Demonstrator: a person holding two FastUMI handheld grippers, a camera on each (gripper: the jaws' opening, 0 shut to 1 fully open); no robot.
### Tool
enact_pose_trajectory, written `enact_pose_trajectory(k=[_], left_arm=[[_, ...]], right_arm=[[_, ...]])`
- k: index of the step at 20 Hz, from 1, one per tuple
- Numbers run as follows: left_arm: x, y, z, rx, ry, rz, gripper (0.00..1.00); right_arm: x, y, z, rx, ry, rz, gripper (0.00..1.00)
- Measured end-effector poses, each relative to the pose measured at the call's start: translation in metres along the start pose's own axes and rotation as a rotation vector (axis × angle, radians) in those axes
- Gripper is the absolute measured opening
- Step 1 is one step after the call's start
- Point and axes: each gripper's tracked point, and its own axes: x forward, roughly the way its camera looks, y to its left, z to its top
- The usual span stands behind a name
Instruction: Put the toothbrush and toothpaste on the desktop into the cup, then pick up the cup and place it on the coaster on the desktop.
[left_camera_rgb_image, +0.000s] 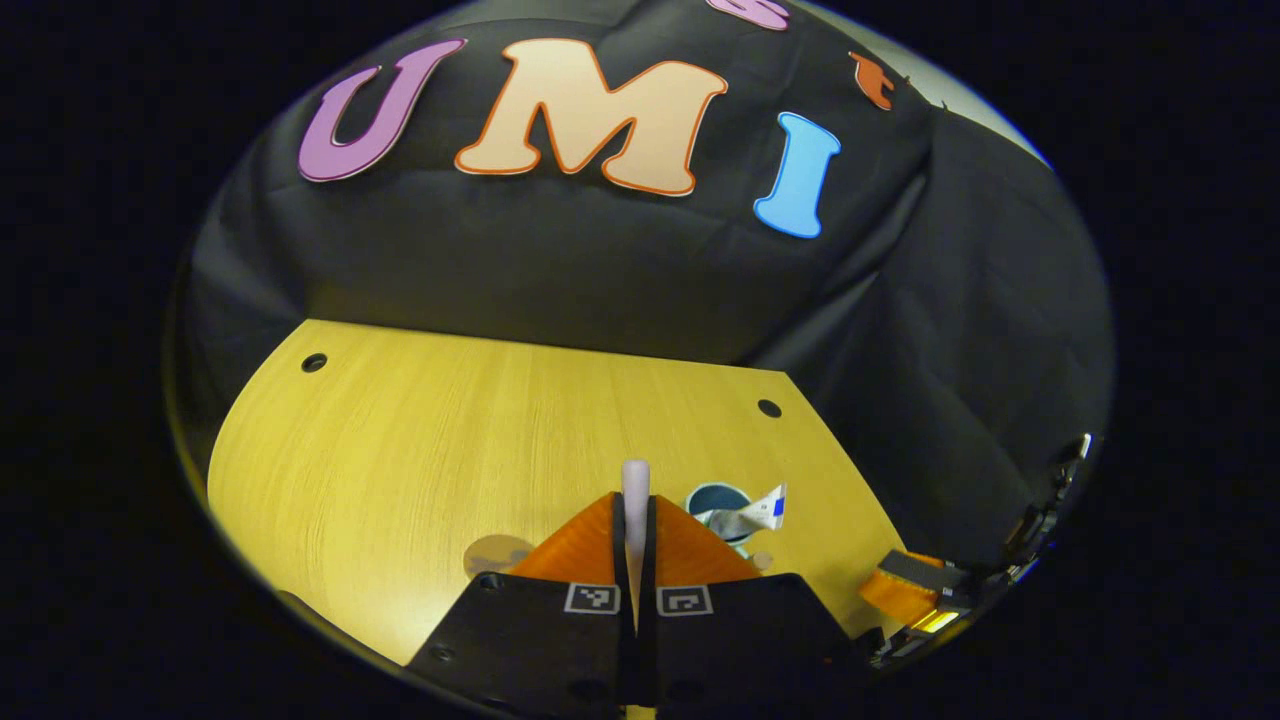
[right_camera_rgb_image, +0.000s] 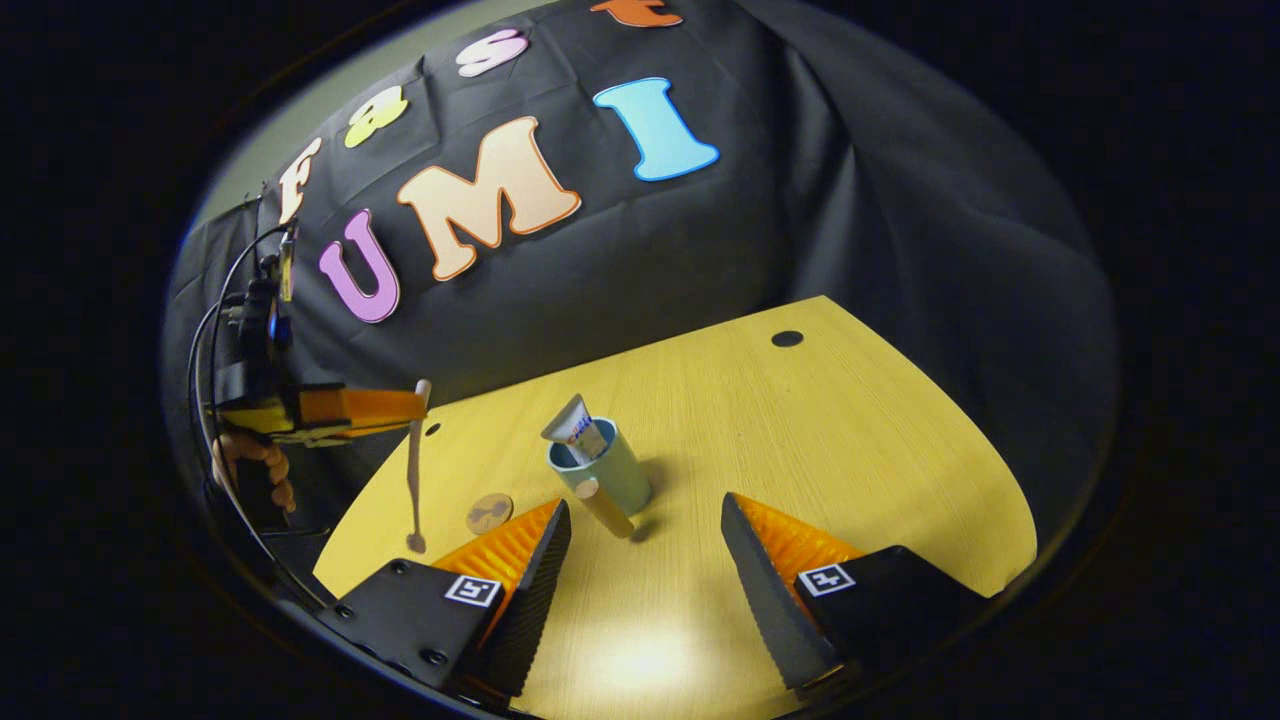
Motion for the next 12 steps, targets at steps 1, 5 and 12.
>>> enact_pose_trajectory(k=[1, 5, 12], left_arm=[[0.008, -0.005, 0.009, 0.008, -0.016, -0.011, 0.00], [0.043, -0.027, 0.031, 0.027, -0.048, -0.048, 0.00], [0.098, -0.044, 0.043, 0.010, -0.102, -0.063, 0.00]], right_arm=[[-0.007, -0.003, 0.000, 0.000, -0.004, -0.009, 0.92], [-0.025, -0.008, 0.005, 0.013, -0.026, -0.034, 0.92], [-0.037, -0.020, -0.005, 0.034, -0.001, -0.083, 0.92]])
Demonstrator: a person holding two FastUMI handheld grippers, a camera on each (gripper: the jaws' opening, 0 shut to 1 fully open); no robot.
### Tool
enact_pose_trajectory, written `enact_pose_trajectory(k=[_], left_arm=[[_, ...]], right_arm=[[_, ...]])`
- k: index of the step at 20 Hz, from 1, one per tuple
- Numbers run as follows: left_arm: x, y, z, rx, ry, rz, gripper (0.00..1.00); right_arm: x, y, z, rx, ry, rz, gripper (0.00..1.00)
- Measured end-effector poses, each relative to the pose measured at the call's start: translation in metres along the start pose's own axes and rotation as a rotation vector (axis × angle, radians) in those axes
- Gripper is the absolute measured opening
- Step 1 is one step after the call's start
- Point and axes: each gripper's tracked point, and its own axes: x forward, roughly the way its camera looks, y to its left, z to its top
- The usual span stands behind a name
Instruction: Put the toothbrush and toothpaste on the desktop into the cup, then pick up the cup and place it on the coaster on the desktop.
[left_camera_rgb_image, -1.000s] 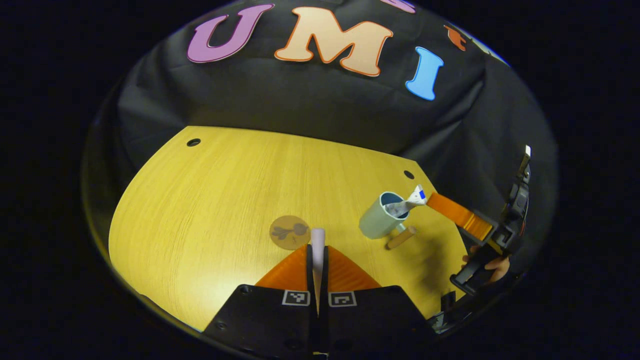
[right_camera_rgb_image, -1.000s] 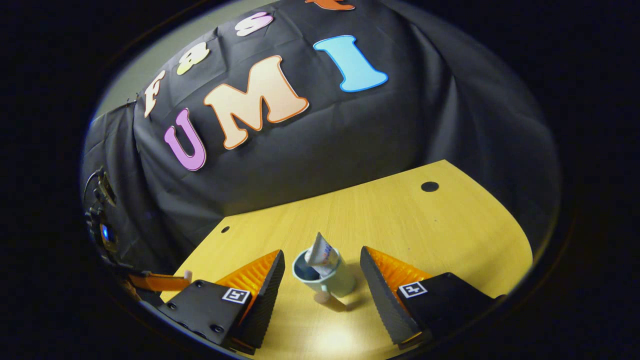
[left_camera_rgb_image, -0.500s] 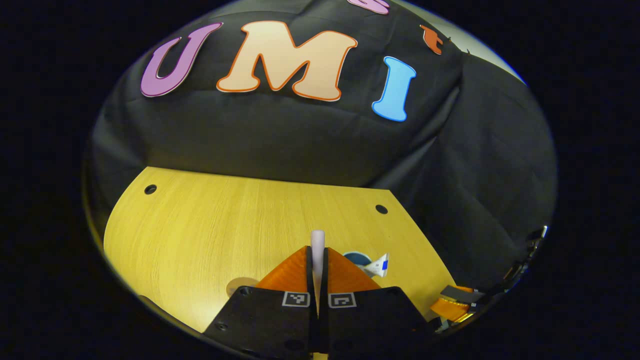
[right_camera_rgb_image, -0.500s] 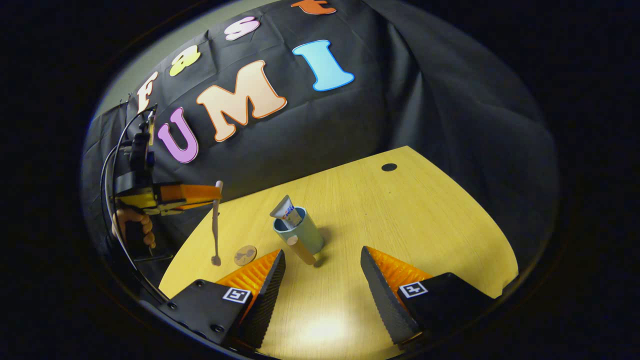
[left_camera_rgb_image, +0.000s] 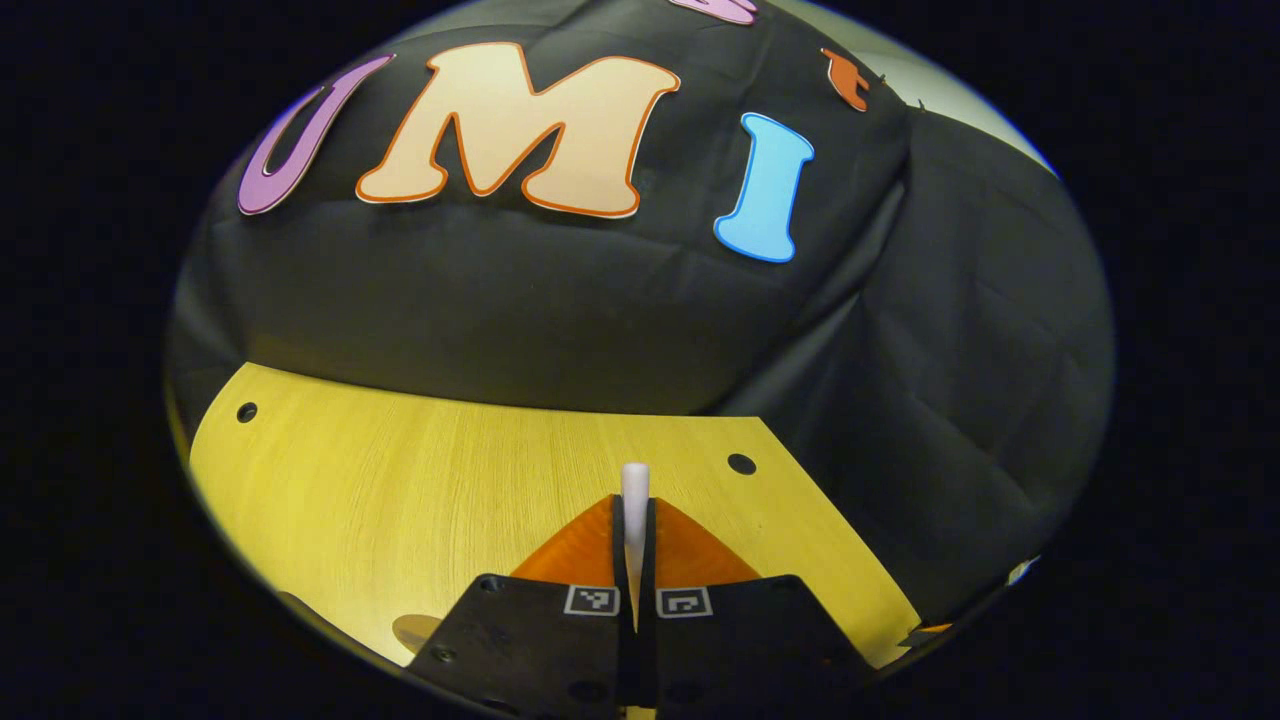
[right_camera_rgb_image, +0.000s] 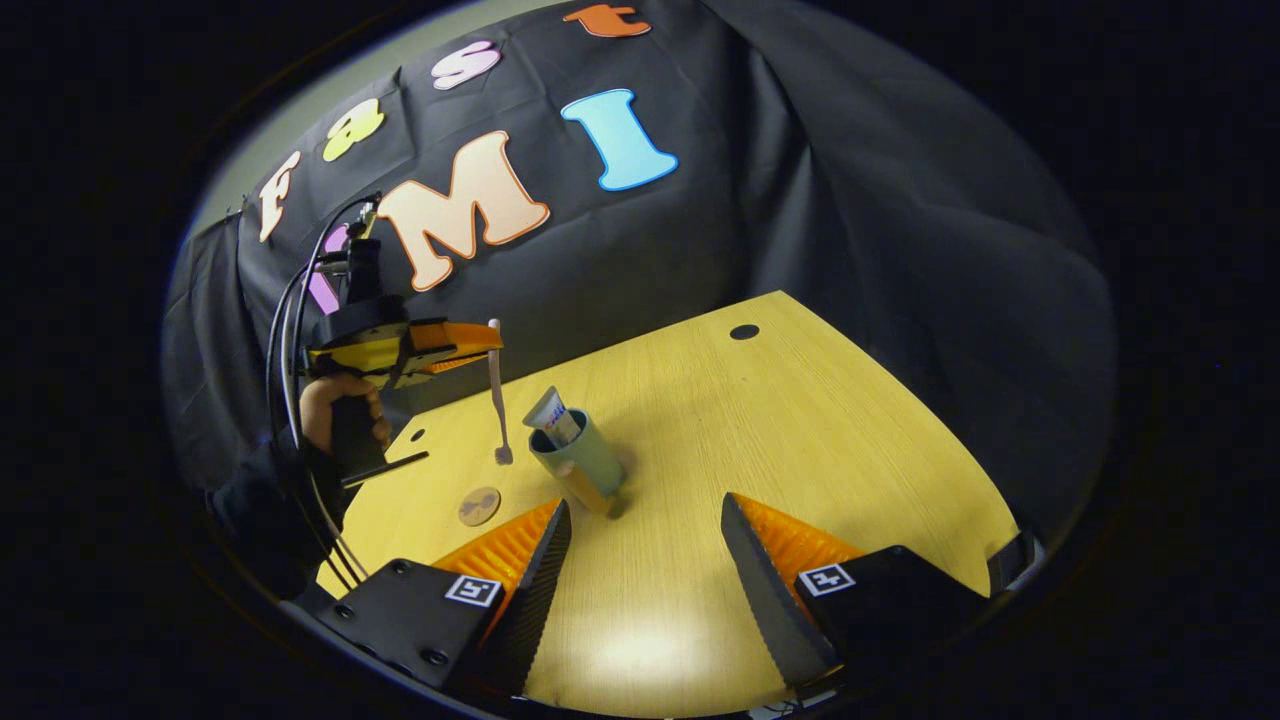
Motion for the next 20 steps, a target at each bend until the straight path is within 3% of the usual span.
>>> enact_pose_trajectory(k=[6, 14, 20], left_arm=[[0.018, -0.002, 0.007, -0.061, -0.081, -0.006, 0.00], [0.003, -0.015, -0.016, 0.059, -0.146, 0.027, 0.00], [-0.019, -0.012, -0.049, 0.066, -0.082, 0.076, 0.04]], right_arm=[[0.003, -0.009, -0.008, 0.001, 0.022, -0.013, 0.92], [0.013, -0.008, 0.002, -0.004, 0.021, 0.006, 0.92], [0.031, 0.001, 0.016, -0.025, 0.024, 0.061, 0.93]])
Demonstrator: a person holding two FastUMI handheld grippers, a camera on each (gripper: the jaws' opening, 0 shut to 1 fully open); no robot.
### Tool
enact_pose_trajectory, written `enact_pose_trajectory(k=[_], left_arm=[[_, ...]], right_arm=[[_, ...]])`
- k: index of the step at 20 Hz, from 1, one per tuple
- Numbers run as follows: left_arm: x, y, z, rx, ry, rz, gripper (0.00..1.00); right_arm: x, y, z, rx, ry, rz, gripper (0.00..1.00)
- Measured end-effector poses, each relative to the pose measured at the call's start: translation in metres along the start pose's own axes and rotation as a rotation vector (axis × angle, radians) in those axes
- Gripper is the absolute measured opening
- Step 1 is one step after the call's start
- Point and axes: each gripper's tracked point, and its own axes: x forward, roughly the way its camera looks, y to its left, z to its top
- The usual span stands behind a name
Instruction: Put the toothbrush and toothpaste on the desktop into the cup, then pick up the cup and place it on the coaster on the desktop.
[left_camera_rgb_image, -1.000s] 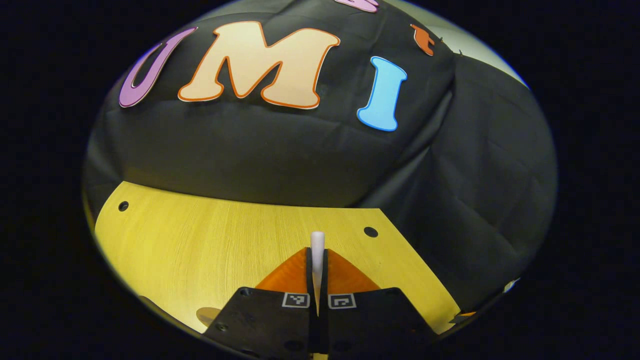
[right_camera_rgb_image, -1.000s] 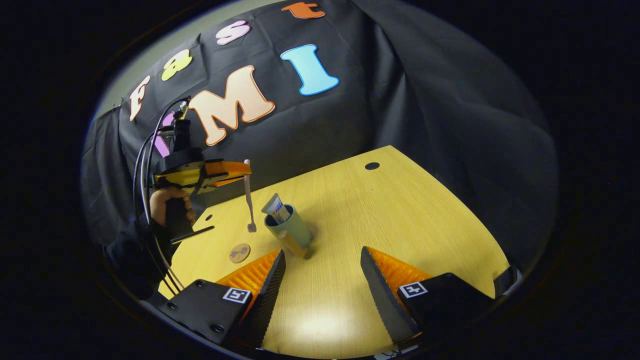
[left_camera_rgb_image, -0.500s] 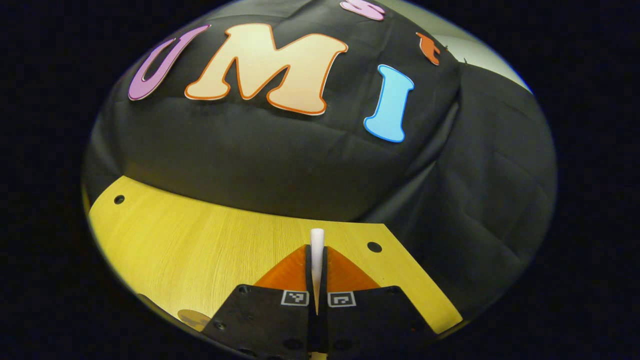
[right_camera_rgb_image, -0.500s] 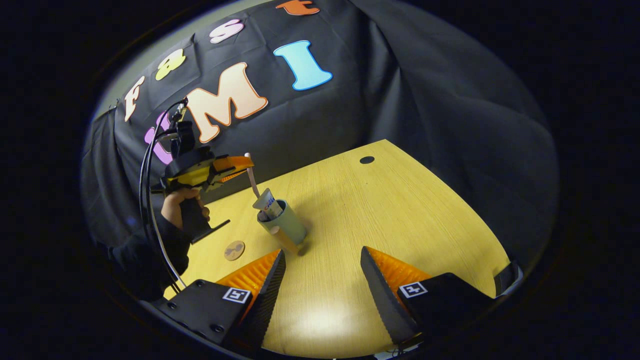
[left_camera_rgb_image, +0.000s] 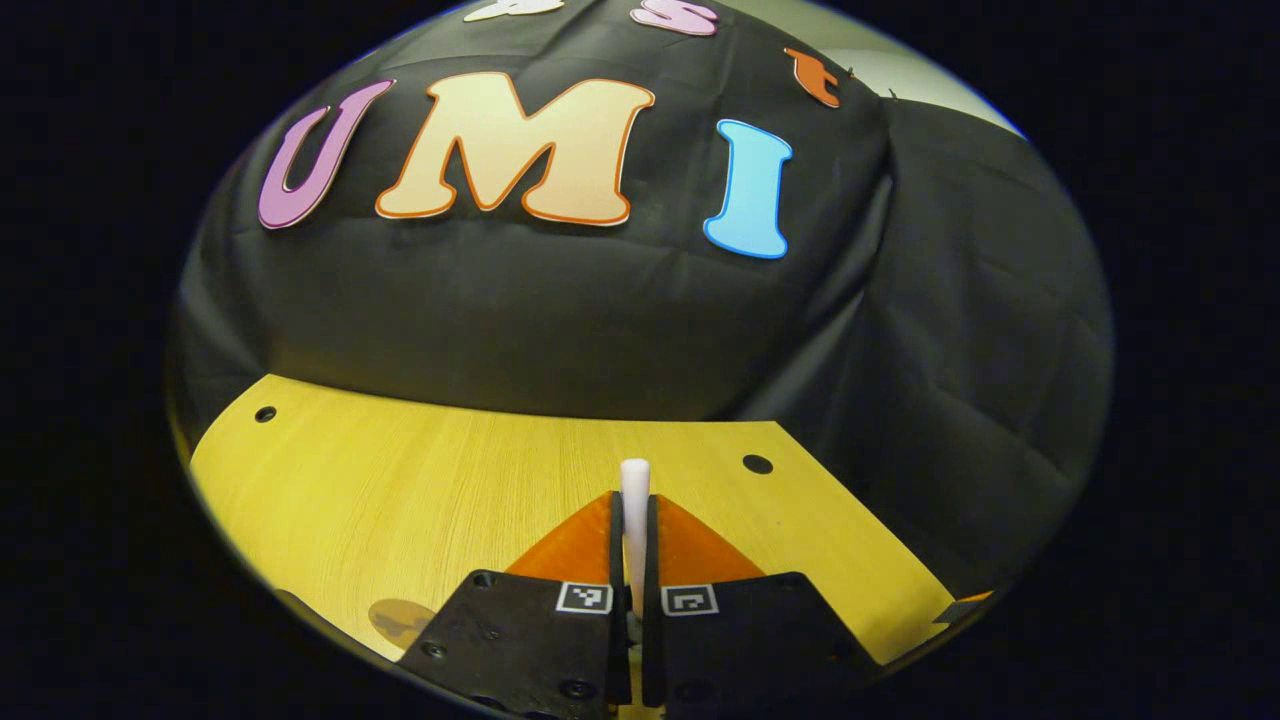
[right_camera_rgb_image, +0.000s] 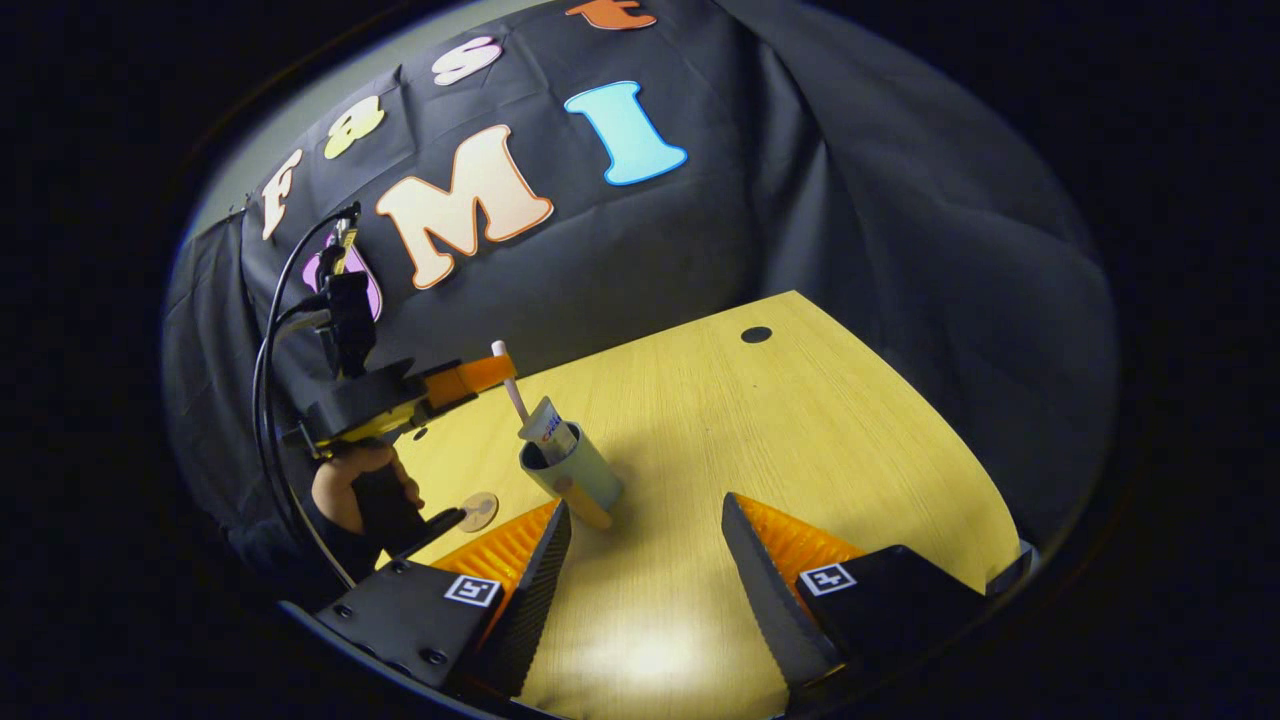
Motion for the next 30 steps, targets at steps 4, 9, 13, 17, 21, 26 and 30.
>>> enact_pose_trajectory(k=[4, 9, 13, 17, 21, 26, 30], left_arm=[[-0.023, -0.004, -0.034, -0.002, 0.071, 0.005, 0.09], [-0.068, 0.034, -0.032, 0.040, 0.038, 0.125, 0.97], [-0.103, 0.075, -0.031, 0.072, 0.046, 0.171, 0.95], [-0.137, 0.124, -0.031, 0.112, 0.046, 0.229, 0.95], [-0.166, 0.165, -0.035, 0.082, 0.059, 0.286, 0.95], [-0.196, 0.203, -0.043, 0.056, 0.065, 0.355, 0.95], [-0.218, 0.227, -0.049, 0.038, 0.072, 0.402, 0.95]], right_arm=[[0.016, 0.013, 0.007, -0.010, 0.031, 0.061, 0.93], [0.039, 0.040, 0.003, -0.099, 0.111, 0.114, 0.99], [0.059, 0.064, -0.007, -0.164, 0.191, 0.105, 0.99], [0.082, 0.073, -0.021, -0.249, 0.308, 0.066, 0.99], [0.105, 0.072, -0.035, -0.356, 0.398, 0.030, 0.99], [0.137, 0.069, -0.056, -0.442, 0.522, 0.002, 0.99], [0.150, 0.067, -0.069, -0.495, 0.608, -0.008, 0.96]])
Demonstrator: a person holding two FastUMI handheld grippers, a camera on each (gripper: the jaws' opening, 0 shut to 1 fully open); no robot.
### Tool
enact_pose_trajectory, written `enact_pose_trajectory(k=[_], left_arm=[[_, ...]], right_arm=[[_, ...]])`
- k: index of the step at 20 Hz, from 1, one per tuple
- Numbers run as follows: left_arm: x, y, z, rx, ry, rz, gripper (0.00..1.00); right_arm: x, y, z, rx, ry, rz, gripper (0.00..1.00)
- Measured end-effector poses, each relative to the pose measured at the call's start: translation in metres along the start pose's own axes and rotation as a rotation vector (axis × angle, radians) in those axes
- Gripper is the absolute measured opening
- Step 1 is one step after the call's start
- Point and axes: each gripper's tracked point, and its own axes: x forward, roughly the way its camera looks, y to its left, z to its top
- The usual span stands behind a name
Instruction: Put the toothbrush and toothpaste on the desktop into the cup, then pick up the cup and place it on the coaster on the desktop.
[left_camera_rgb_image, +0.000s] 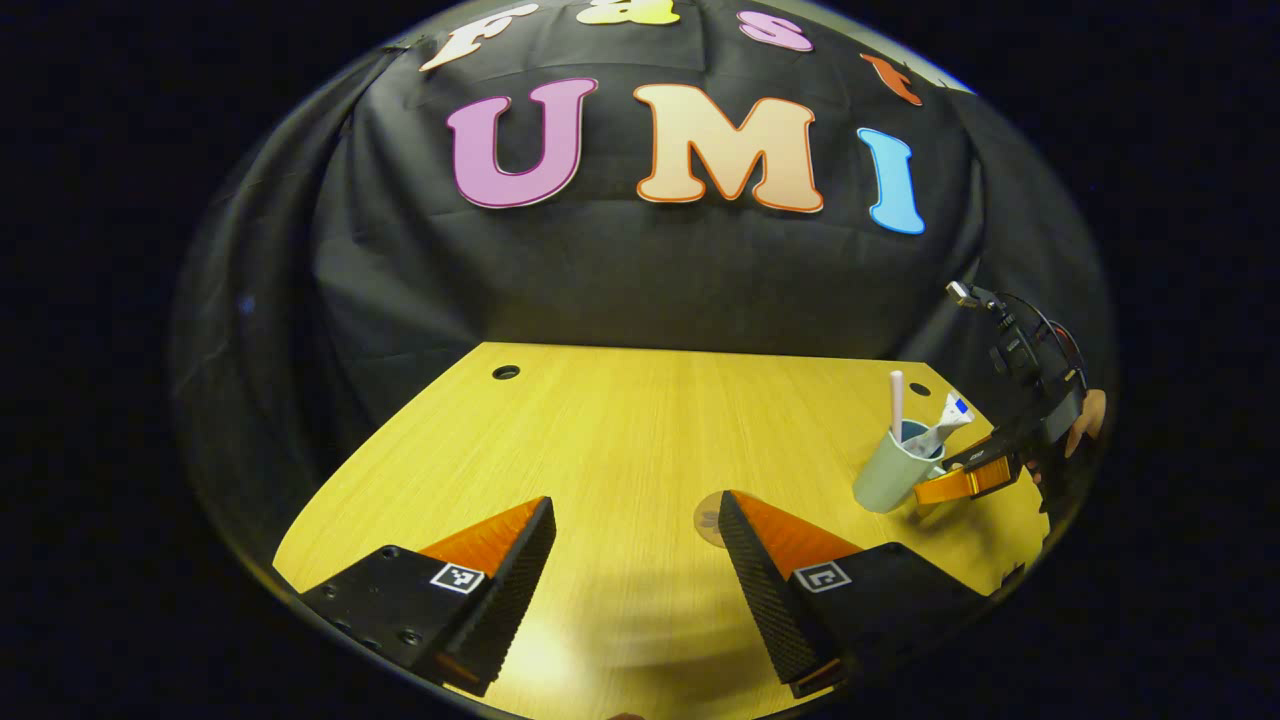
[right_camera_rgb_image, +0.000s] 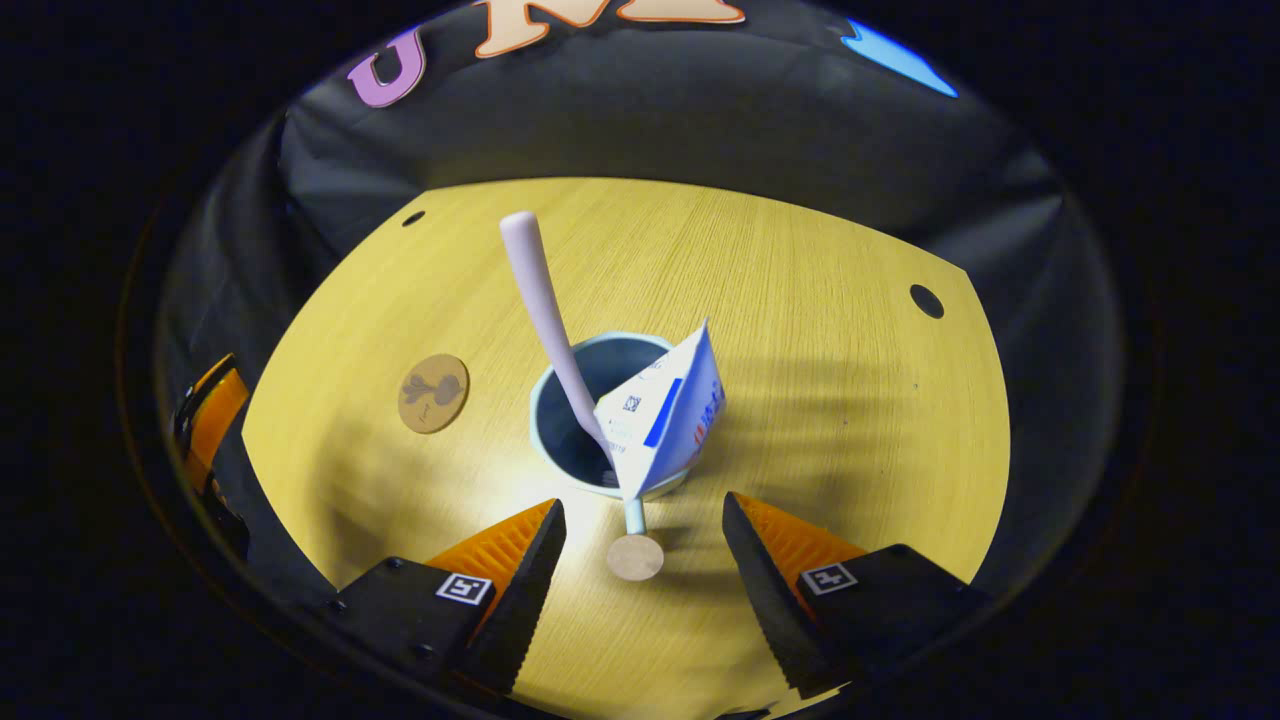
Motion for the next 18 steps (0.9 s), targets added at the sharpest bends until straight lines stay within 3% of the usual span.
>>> enact_pose_trajectory(k=[1, 4, 5, 8, 10, 11, 14, 16, 18], left_arm=[[-0.002, 0.006, -0.001, -0.005, 0.000, 0.009, 0.95], [-0.005, 0.024, -0.006, -0.029, 0.012, 0.040, 0.95], [-0.007, 0.029, -0.008, -0.039, 0.011, 0.050, 0.95], [-0.013, 0.040, -0.004, -0.054, -0.005, 0.067, 0.96], [-0.014, 0.046, -0.002, -0.060, -0.017, 0.078, 0.95], [-0.015, 0.049, -0.003, -0.069, -0.019, 0.082, 0.95], [-0.014, 0.055, -0.009, -0.094, -0.011, 0.089, 0.95], [-0.016, 0.065, -0.011, -0.099, -0.015, 0.099, 0.95], [-0.015, 0.070, -0.011, -0.105, -0.011, 0.102, 0.95]], right_arm=[[0.004, 0.000, 0.001, -0.017, 0.020, -0.003, 0.89], [0.013, -0.001, 0.005, -0.042, 0.058, -0.020, 0.89], [0.017, 0.001, 0.003, -0.035, 0.073, -0.020, 0.82], [0.025, 0.001, -0.003, -0.044, 0.121, -0.037, 0.81], [0.027, 0.003, -0.007, -0.064, 0.155, -0.043, 0.75], [0.028, 0.003, -0.009, -0.078, 0.172, -0.052, 0.66], [0.032, 0.001, -0.015, -0.106, 0.211, -0.074, 0.55], [0.032, 0.001, -0.016, -0.089, 0.215, -0.066, 0.29], [0.030, 0.002, -0.016, -0.080, 0.225, -0.057, 0.29]])
